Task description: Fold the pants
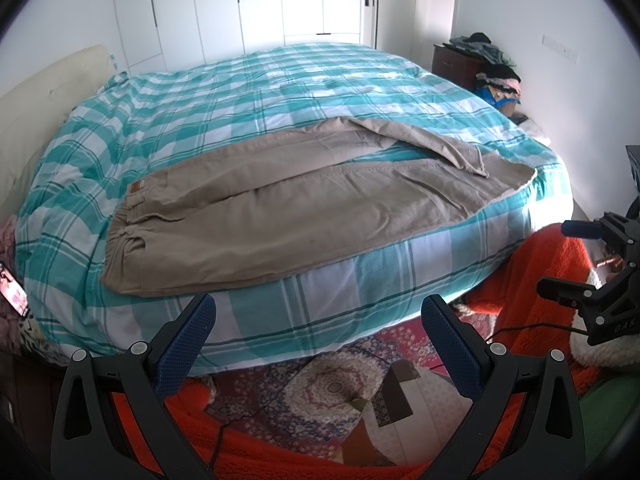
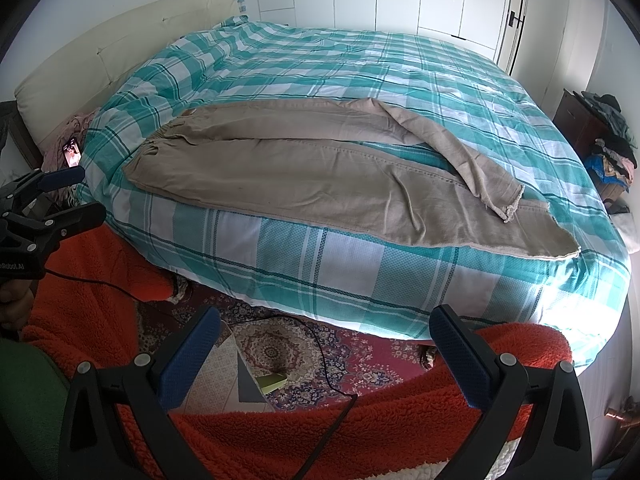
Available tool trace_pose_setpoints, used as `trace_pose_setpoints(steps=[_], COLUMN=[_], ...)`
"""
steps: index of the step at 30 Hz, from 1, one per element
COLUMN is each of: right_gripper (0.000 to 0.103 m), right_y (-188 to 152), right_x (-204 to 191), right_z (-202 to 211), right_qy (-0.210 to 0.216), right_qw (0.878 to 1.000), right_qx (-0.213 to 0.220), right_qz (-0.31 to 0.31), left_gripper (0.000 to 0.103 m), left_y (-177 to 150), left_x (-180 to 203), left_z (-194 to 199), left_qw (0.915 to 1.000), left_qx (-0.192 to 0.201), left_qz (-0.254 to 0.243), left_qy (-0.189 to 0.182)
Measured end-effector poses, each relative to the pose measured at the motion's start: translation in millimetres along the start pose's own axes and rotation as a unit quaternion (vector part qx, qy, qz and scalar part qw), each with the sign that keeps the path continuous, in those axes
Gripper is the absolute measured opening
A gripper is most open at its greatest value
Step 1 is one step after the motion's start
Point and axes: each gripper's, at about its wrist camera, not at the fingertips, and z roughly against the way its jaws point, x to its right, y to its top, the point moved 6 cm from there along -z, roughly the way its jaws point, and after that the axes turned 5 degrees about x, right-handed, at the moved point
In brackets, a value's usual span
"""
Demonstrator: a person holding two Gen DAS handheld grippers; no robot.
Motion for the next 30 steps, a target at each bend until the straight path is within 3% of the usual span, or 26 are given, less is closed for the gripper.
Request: trace_pose_setpoints(steps=[17,23,30], right_gripper=[0.103,0.103,0.103], right_y=[-5,-14,-4], right_x=[-1,-2,3], right_z=[-1,0,-5], right_qy=[-0.001,-0.001,0.011], right_qw=[1.0,1.0,1.0], right_qx=[0.002,0.003,-0.004], right_qz=[0.003,0.0,-0.013], left_gripper=[0.102,0.102,0.102], left_y=[-6,-12,-12], left_x=[-9,-19,-18], left_z=[-2,-18,-30], left_qw=[0.9999,0.9986,0.9968], left_qx=[0.005,-0.034,-0.066], left_qz=[0.003,0.039,0.046], left_qy=[0.015,0.005,0.0])
